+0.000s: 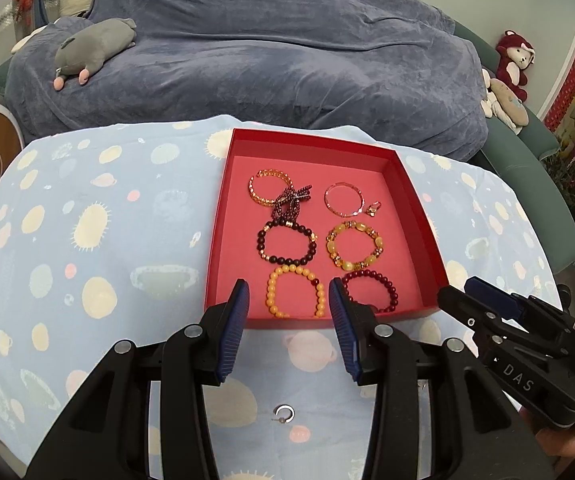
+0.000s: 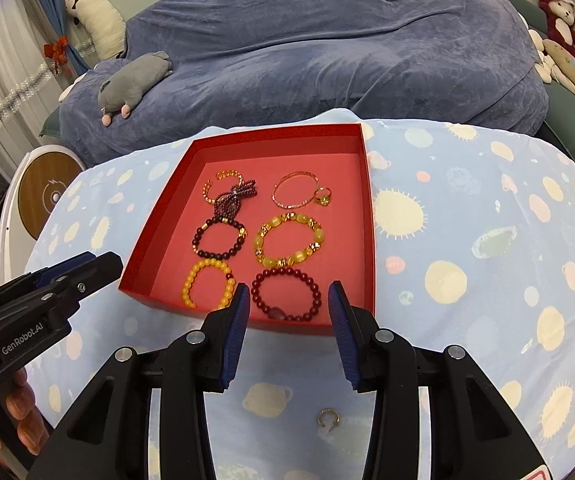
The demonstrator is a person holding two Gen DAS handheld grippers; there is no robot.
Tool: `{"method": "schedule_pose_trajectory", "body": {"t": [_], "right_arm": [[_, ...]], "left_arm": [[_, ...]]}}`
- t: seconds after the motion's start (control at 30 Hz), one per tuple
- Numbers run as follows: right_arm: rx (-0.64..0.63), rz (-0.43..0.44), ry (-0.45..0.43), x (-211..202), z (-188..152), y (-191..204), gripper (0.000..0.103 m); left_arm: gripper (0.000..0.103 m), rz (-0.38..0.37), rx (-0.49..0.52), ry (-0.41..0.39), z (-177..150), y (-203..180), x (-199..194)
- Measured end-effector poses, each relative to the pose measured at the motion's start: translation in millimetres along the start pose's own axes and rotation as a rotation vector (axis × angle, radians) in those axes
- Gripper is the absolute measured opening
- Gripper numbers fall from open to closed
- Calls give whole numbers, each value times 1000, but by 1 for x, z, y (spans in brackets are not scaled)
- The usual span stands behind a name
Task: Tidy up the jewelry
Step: 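Open both tools and move them back to the hoop earrings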
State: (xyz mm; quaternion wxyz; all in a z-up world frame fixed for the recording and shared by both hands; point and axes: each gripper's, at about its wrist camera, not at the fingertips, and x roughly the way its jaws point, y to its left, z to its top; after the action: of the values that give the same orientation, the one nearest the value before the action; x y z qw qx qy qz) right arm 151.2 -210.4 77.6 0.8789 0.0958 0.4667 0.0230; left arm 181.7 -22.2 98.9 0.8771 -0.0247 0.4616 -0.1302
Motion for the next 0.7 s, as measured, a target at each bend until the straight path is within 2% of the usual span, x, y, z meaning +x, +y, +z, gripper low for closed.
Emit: {"method": "schedule_pose_trajectory", "body": {"t": [0.4,0.7], "right_arm": [[14,-22,29,-20,-58,-4,40],[39,-44,85,-11,-98,-18,40]], "left_arm": [[40,4,-40,59,-64,14,-14],[40,20,-8,113,-104,11,-8]]}}
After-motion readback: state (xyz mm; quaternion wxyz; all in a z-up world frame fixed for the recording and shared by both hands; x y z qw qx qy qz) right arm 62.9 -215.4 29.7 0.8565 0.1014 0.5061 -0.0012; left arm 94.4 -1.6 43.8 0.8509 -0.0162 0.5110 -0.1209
